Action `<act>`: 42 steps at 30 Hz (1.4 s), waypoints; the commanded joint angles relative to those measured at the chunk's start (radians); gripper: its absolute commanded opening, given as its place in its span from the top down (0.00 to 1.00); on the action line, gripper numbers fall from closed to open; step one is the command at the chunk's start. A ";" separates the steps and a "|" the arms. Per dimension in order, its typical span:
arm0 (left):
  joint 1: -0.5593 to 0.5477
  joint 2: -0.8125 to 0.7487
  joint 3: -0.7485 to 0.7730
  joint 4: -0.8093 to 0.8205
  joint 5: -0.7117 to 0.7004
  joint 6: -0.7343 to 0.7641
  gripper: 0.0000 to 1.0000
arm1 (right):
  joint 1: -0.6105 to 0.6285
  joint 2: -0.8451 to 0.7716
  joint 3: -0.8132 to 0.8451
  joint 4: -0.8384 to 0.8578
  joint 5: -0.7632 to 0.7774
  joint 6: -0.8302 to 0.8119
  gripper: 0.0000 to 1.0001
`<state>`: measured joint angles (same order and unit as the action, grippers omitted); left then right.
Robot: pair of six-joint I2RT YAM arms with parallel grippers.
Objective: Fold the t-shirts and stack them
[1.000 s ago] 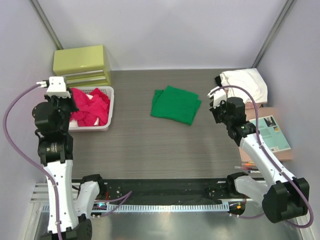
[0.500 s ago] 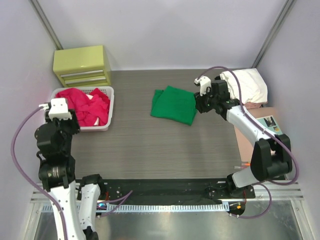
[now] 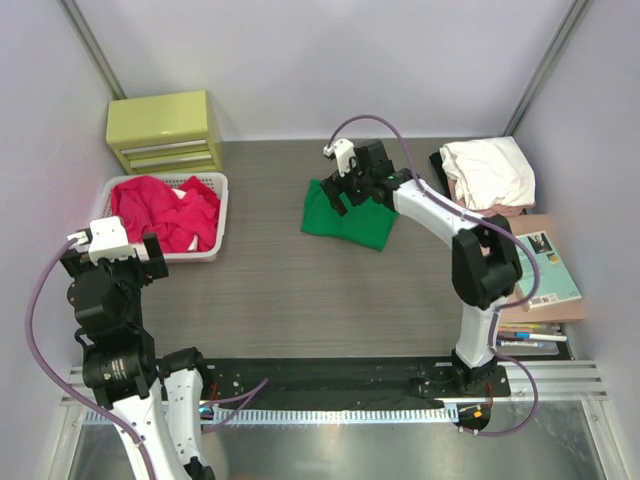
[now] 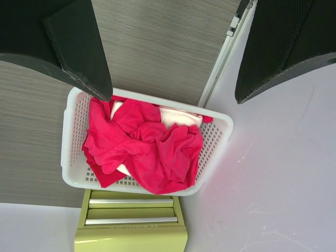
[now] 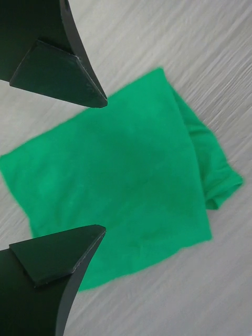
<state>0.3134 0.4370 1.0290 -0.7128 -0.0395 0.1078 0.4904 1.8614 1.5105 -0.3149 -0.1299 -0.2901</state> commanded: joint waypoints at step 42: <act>0.059 -0.015 -0.101 0.016 0.090 -0.020 0.00 | 0.442 0.120 -0.093 -0.027 -0.192 0.114 0.00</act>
<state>0.3592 0.4294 0.9413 -0.7158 0.0277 0.1043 0.9306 1.9888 1.3640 -0.3130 -0.2840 -0.1867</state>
